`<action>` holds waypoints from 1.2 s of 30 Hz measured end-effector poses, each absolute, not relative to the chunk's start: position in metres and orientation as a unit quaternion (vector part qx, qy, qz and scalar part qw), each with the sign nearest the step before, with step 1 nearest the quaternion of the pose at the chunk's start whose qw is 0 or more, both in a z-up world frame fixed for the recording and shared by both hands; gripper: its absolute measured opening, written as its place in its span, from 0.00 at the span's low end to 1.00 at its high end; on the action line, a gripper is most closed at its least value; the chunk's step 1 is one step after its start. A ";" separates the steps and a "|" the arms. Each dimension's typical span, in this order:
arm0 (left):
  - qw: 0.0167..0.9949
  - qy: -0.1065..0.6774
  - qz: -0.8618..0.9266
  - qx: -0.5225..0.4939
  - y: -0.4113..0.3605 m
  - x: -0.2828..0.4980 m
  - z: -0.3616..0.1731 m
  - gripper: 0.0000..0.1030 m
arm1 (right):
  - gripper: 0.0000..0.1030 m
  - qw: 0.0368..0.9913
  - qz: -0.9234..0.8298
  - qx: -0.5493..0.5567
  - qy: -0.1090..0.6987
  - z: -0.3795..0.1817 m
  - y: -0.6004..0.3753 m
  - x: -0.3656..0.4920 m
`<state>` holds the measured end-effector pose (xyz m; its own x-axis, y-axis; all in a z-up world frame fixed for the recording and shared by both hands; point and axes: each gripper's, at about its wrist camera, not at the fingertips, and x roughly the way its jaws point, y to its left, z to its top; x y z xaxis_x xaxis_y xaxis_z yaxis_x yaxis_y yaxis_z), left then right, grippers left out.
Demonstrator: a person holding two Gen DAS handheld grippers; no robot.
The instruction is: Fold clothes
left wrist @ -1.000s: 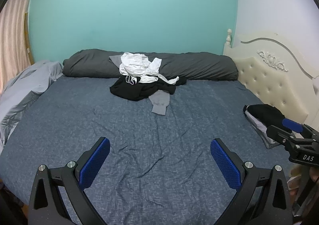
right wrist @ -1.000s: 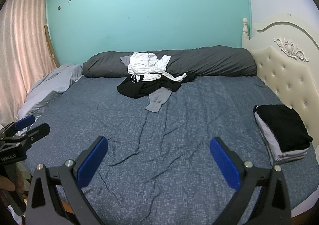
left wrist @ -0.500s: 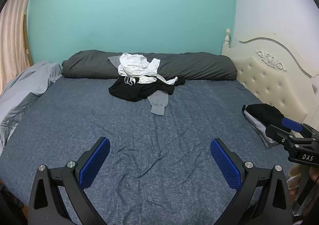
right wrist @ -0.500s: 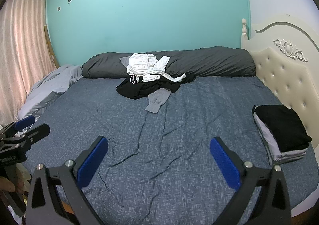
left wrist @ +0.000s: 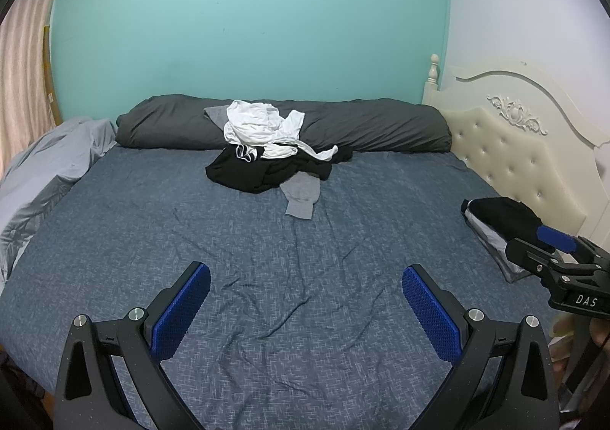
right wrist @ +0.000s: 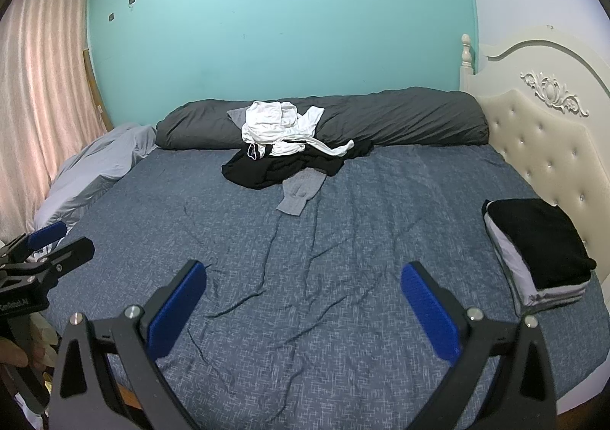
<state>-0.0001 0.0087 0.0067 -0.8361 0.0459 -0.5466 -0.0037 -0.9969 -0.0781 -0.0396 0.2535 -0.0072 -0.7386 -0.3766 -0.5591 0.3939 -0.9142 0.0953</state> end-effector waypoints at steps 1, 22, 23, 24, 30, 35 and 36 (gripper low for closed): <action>0.013 -0.037 0.957 -0.286 0.009 0.000 0.006 1.00 | 1.00 0.207 -0.932 0.297 0.015 -0.007 0.254 -0.040; 0.014 -0.037 0.957 -0.287 0.005 0.002 0.007 1.00 | 1.00 0.212 -0.931 0.298 0.016 -0.009 0.253 -0.041; 0.014 -0.037 0.957 -0.287 0.005 0.001 0.006 1.00 | 1.00 0.212 -0.931 0.298 0.016 -0.010 0.253 -0.041; 0.014 -0.038 0.957 -0.288 0.005 0.001 0.006 1.00 | 1.00 0.212 -0.930 0.299 0.016 -0.010 0.253 -0.042; 0.013 -0.043 0.955 -0.293 0.002 -0.006 0.001 1.00 | 1.00 0.216 -0.928 0.302 0.013 -0.014 0.252 -0.048; 0.015 -0.063 0.951 -0.303 -0.006 -0.017 -0.011 1.00 | 1.00 0.219 -0.925 0.310 0.013 -0.023 0.250 -0.060; 0.014 -0.066 0.950 -0.305 -0.009 -0.021 -0.015 1.00 | 1.00 0.220 -0.925 0.311 0.012 -0.025 0.249 -0.063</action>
